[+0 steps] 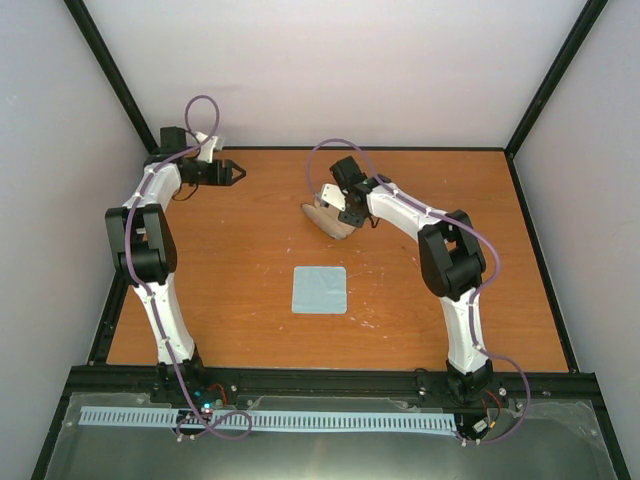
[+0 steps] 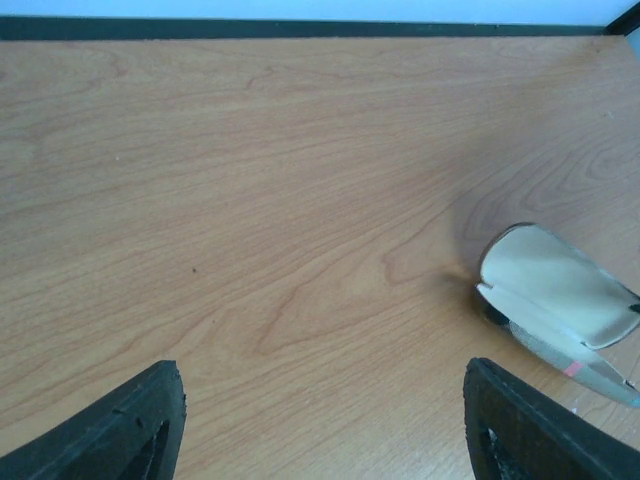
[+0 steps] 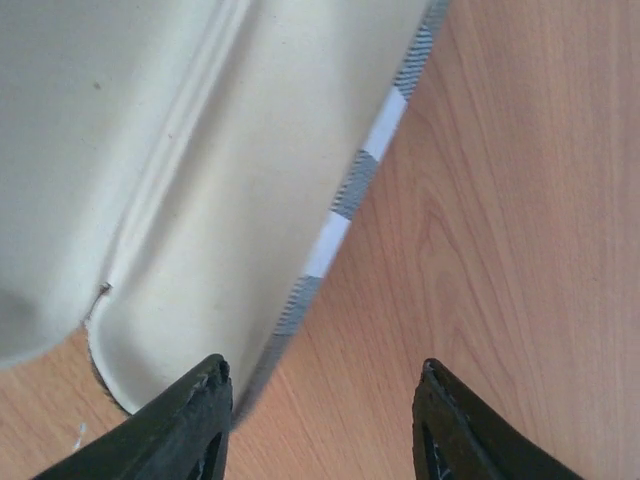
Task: Organize the sunglasses
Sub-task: Place the sunglasses case at the center of the board, then adjust the sunglasses case at the center of the board.
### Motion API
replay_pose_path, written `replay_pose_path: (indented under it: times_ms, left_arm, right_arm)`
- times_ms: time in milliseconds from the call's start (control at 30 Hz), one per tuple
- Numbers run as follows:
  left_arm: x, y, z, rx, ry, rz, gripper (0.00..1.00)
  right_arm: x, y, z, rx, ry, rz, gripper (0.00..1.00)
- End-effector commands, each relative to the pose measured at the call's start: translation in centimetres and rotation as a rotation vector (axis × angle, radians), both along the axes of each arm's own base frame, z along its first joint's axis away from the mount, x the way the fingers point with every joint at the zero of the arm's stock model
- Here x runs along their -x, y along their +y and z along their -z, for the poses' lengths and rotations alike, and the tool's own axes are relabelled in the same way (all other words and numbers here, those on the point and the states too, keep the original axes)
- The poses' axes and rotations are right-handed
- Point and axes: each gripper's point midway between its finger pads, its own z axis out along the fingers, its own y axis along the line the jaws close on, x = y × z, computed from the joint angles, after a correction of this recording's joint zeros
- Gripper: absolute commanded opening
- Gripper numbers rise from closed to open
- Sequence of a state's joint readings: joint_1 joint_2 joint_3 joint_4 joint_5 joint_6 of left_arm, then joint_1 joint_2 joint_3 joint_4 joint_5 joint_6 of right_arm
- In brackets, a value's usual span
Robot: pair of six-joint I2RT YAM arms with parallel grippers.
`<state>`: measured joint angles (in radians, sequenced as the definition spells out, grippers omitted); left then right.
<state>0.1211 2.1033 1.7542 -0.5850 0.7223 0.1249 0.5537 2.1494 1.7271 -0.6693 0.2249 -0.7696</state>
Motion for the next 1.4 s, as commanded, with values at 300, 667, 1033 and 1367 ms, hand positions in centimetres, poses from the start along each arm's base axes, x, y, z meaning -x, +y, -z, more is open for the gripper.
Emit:
replay_pose_path:
  times_ms: [300,667,1033,1367]
  left_arm:
    - [7.1,-9.1,-0.1,-0.091,-0.069,0.268,0.71]
    - [-1.3,-8.8,1.4,-0.099,-0.054,0.161,0.46]
    - [-2.3,-11.2,6.2,-0.113,0.077,0.206,0.43]
    - [0.5,-14.2,9.0,-0.105,0.154,0.251,0.43]
  right_arm:
    - [4.2,-0.5,-12.0,-0.283,-0.184,0.149,0.49]
    - [8.7,0.5,-4.0,-0.467,0.101,0.567,0.03]
    - [7.7,0.5,0.5,-0.402,0.170,0.689,0.03]
    - [7.4,0.1,3.4,-0.351,0.210,0.743,0.03]
